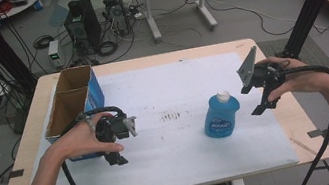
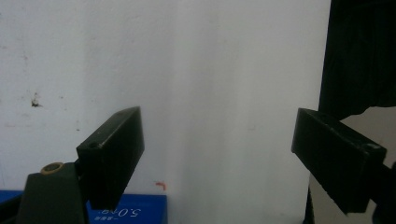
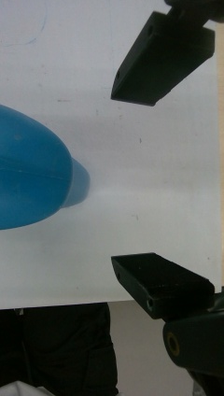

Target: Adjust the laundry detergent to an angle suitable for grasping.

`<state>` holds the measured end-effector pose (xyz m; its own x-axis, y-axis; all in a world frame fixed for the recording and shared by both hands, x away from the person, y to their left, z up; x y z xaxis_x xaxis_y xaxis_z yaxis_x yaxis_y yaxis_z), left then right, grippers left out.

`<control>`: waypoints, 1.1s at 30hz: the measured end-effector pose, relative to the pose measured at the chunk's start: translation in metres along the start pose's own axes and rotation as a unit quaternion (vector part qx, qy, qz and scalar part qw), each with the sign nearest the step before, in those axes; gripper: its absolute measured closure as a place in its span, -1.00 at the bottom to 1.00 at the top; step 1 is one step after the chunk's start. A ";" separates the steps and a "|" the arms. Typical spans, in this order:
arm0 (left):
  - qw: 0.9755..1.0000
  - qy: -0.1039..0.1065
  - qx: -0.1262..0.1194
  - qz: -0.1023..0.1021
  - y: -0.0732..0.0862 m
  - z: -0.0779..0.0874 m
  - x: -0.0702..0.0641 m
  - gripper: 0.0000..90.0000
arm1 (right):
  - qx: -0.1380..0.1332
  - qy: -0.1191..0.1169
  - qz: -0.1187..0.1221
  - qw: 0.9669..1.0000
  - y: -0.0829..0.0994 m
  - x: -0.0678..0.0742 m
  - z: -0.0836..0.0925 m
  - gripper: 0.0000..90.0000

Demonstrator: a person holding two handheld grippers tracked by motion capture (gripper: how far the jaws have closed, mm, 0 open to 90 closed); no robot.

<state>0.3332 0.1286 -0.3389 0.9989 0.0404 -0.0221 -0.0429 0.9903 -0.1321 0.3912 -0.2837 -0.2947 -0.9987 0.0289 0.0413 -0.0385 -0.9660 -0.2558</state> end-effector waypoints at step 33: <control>1.000 -0.003 0.001 0.012 0.003 0.000 0.000 -0.61 | 0.006 0.006 -0.003 1.000 0.001 -0.002 -0.002 -0.60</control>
<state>0.3334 0.1316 -0.3389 0.9977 0.0649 -0.0185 -0.0668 0.9894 -0.1292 0.3927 -0.2845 -0.2973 -0.9988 0.0377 0.0322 -0.0444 -0.9686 -0.2446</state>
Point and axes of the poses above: each handheld gripper's, and its own axes: z roughly backward along the jaws, y roughly out of its underside, x roughly to its left, the point moved 1 cm from there along -z, roughly forward along the jaws, and after that the axes turned 1 degree about -z, right-handed, at the moved point
